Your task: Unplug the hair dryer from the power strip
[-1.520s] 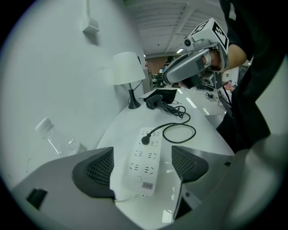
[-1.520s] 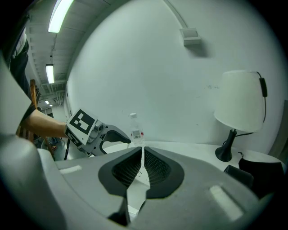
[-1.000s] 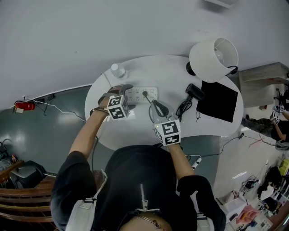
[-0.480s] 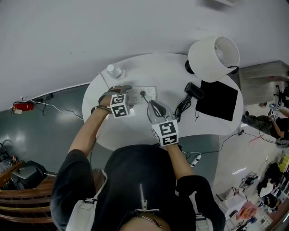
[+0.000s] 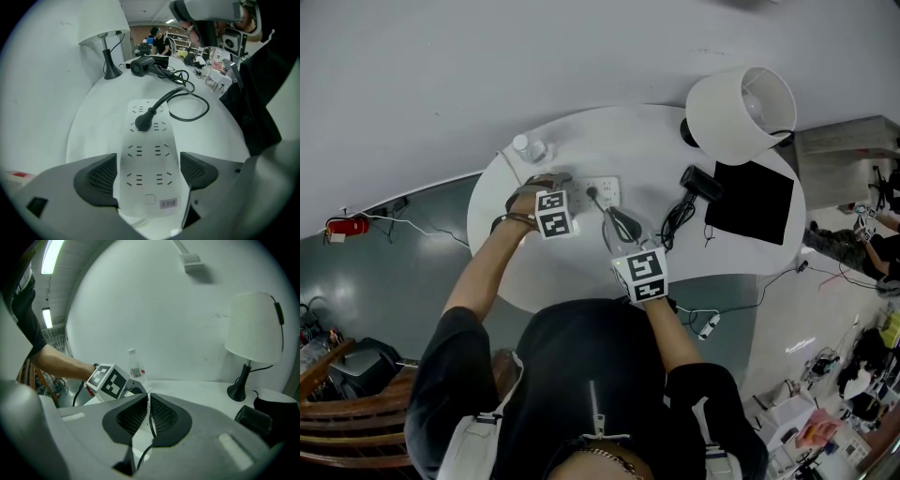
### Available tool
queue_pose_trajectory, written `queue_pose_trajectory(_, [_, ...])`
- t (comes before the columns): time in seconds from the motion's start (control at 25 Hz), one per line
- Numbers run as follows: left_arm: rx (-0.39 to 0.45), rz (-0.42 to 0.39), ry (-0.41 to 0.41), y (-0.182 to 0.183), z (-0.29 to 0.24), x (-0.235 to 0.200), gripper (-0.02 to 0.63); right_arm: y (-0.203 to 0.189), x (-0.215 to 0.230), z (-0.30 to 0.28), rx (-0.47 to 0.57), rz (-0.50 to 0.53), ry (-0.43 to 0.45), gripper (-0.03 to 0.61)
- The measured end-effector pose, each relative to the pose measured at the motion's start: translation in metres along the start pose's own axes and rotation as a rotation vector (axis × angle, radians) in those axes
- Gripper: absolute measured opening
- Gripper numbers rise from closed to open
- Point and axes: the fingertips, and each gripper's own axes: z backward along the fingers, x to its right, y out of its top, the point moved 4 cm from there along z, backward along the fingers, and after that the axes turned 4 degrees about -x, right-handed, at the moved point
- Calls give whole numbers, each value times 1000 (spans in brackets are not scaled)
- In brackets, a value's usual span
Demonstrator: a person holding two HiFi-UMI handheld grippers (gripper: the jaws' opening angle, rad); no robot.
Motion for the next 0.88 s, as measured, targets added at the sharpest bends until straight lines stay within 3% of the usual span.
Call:
queue_pose_trajectory(0.52, [-68, -2, -29, 1, -15, 0, 402, -3, 3, -7, -14, 13, -3, 9])
queue_pose_trajectory(0.88, [-79, -7, -21, 1, -16, 0, 400, -8, -5, -21, -48, 61, 21, 52])
